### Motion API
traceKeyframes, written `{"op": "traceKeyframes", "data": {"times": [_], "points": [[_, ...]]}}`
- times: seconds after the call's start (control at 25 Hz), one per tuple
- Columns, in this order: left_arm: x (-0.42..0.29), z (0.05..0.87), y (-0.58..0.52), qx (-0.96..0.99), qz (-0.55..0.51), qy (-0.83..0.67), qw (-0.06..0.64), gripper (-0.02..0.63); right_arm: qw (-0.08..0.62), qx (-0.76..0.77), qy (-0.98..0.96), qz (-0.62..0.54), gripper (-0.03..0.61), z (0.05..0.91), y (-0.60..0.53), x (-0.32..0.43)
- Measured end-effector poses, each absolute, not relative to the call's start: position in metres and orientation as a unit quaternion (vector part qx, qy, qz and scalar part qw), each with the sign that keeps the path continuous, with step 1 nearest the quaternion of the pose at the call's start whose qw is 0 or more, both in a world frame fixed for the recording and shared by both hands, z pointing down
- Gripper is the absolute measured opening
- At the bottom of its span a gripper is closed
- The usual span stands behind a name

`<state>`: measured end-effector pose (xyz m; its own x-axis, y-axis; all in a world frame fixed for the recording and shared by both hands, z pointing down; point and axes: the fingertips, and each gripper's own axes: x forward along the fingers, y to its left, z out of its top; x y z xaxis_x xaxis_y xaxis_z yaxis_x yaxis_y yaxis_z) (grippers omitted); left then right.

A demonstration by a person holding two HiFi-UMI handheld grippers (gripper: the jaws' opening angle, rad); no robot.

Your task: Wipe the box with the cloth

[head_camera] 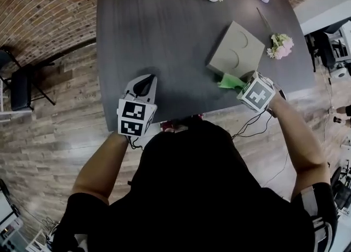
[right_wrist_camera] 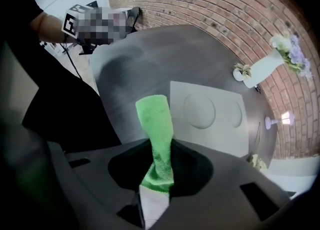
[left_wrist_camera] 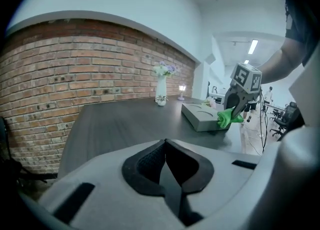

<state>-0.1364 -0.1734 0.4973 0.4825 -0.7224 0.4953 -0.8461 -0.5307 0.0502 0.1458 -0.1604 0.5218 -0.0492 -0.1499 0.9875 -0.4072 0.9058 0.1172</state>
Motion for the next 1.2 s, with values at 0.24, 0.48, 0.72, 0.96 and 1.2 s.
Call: {"op": "traceKeyframes", "data": {"times": [0.24,0.48,0.72,0.96,1.2], "points": [[-0.112,0.491,-0.174,0.852,0.221,-0.451,0.146,0.009,0.636,0.193,-0.731,0.156,0.087,0.527,-0.177,0.176],[-0.098,0.492,-0.184,0.821,0.232,-0.493,0.168,0.009,0.629,0.217,-0.732,0.147,0.087,0.524,-0.245,0.228],[-0.046,0.485,-0.195,0.808,0.238,-0.513,0.166,0.009,0.618,0.255,-0.733,0.123,0.087,0.525,-0.316,0.289],[-0.002,0.47,-0.2,0.804,0.239,-0.524,0.148,0.009,0.618,0.282,-0.728,0.091,0.087,0.52,-0.371,0.324],[0.004,0.466,-0.192,0.796,0.238,-0.538,0.144,0.009,0.61,0.288,-0.735,0.064,0.086,0.52,-0.368,0.322]]}}
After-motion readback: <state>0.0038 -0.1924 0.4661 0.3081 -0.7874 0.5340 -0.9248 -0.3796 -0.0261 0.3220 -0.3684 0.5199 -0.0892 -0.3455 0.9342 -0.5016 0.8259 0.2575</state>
